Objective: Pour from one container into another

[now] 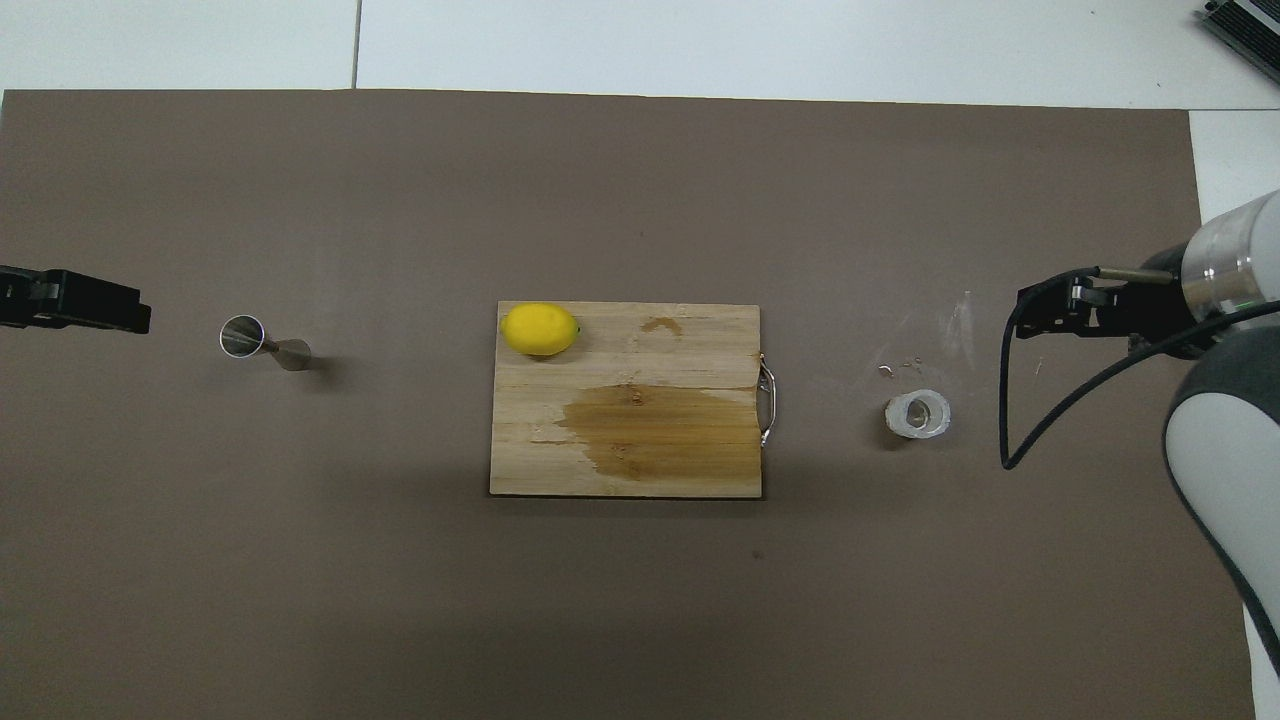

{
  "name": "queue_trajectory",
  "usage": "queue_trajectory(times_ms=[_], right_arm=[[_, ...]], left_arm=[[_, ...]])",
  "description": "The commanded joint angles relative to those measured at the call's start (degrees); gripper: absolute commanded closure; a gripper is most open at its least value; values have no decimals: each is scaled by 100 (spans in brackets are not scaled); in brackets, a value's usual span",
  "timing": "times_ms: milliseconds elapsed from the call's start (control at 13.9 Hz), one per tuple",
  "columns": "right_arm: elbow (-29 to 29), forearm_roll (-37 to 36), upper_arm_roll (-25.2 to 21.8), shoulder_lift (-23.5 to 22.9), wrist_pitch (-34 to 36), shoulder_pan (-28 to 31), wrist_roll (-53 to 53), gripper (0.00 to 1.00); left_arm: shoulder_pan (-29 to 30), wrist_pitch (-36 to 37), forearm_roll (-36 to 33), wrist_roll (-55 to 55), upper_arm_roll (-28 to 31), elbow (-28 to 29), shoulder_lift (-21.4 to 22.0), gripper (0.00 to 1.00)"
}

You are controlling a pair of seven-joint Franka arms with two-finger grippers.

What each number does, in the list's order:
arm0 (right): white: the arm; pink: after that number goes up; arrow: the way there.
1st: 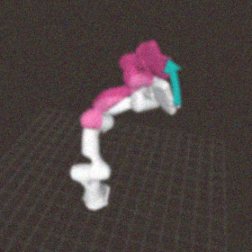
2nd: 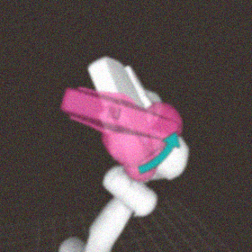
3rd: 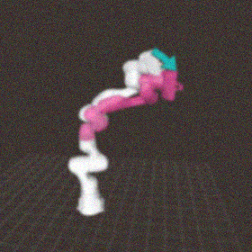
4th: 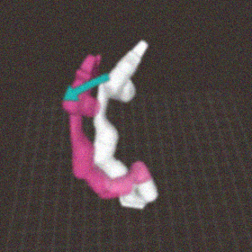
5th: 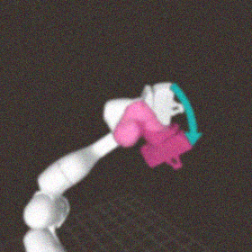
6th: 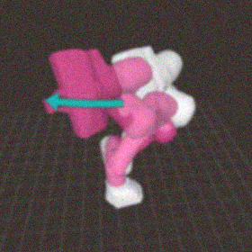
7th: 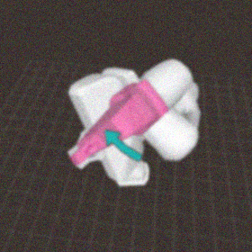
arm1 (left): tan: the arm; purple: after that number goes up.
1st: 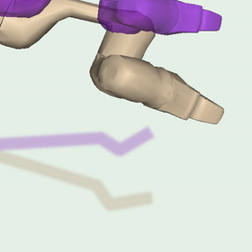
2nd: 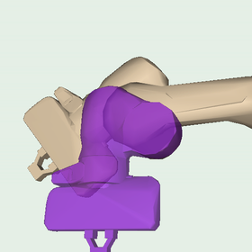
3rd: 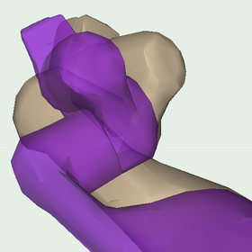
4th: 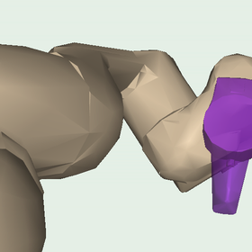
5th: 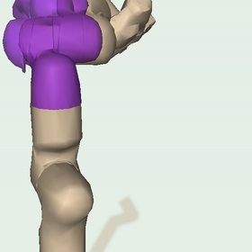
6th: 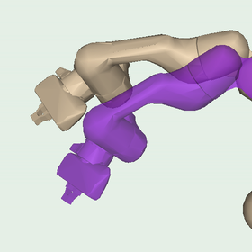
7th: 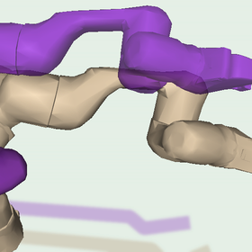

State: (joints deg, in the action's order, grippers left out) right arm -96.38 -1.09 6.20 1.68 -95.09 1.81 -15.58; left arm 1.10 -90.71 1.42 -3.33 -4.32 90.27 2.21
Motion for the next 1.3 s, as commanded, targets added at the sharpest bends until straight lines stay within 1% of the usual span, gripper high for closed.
queue_trajectory(times_ms=[0,866,1227], right_arm=[[-65,100,22,60,-27,73,152,0],[-65,100,22,60,-27,73,152,0],[-65,100,22,60,-27,73,152,0]], left_arm=[[31,141,69,-71,-7,-150,-80,0],[4,97,77,-63,-16,-159,-115,0],[-48,71,235,-63,-33,-159,-142,0]])
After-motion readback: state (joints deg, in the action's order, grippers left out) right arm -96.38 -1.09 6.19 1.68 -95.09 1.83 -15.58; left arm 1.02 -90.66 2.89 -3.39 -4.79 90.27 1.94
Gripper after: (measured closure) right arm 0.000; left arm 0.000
